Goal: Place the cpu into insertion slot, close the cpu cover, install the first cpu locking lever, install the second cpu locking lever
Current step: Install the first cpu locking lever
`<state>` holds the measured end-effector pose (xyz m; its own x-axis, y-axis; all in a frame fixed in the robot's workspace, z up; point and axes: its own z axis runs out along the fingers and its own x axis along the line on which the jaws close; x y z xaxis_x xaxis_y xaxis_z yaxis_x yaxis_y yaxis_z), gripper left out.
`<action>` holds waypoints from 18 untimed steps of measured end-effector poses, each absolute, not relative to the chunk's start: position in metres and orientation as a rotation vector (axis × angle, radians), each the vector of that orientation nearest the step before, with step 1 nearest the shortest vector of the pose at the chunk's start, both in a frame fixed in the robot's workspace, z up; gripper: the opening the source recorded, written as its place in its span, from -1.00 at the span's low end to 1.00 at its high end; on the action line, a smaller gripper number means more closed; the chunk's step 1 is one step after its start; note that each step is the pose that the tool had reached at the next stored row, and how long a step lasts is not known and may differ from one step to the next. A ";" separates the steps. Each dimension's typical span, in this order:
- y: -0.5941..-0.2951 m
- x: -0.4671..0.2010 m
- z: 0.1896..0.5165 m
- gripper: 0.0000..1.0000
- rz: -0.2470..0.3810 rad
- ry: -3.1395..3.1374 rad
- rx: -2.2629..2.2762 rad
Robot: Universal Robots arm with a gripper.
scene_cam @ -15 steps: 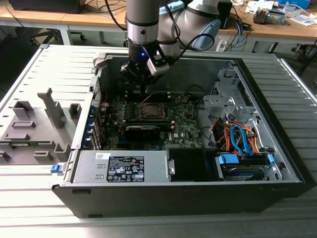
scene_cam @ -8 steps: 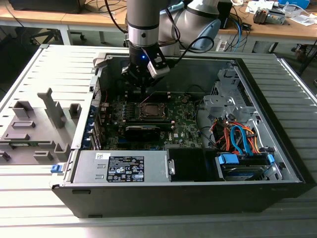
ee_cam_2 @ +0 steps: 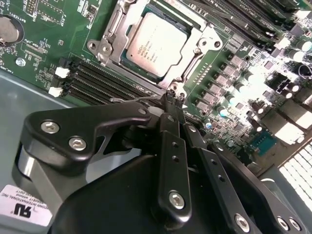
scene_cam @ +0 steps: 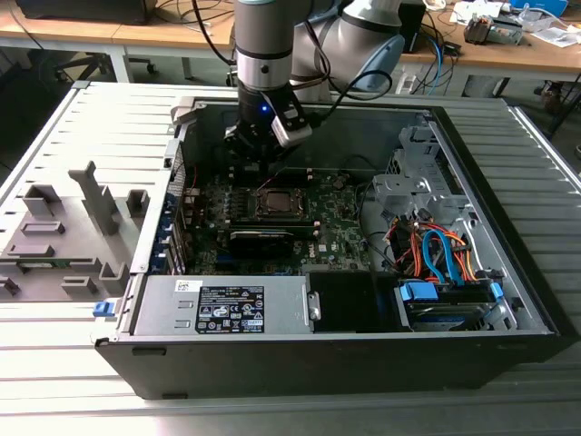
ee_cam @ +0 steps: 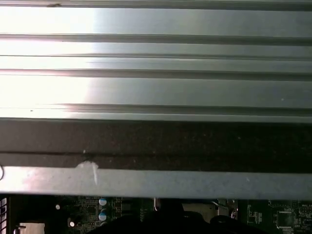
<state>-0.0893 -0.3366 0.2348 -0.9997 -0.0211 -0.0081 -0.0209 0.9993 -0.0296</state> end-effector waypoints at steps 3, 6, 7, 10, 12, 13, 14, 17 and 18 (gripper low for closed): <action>-0.332 -0.089 0.232 -0.79 -0.047 3.132 -0.057; -0.329 -0.088 0.231 -0.79 -0.046 3.131 -0.076; -0.328 -0.088 0.229 -0.79 -0.047 3.131 -0.085; -0.327 -0.088 0.227 -0.79 -0.048 3.130 -0.107; -0.327 -0.087 0.225 -0.79 -0.052 3.129 -0.127; -0.327 -0.087 0.224 -0.79 -0.053 3.129 -0.135; -0.327 -0.087 0.223 -0.79 -0.053 3.129 -0.139; -0.327 -0.085 0.221 -0.79 -0.054 3.128 -0.145; -0.327 -0.084 0.220 -0.79 -0.055 3.128 -0.147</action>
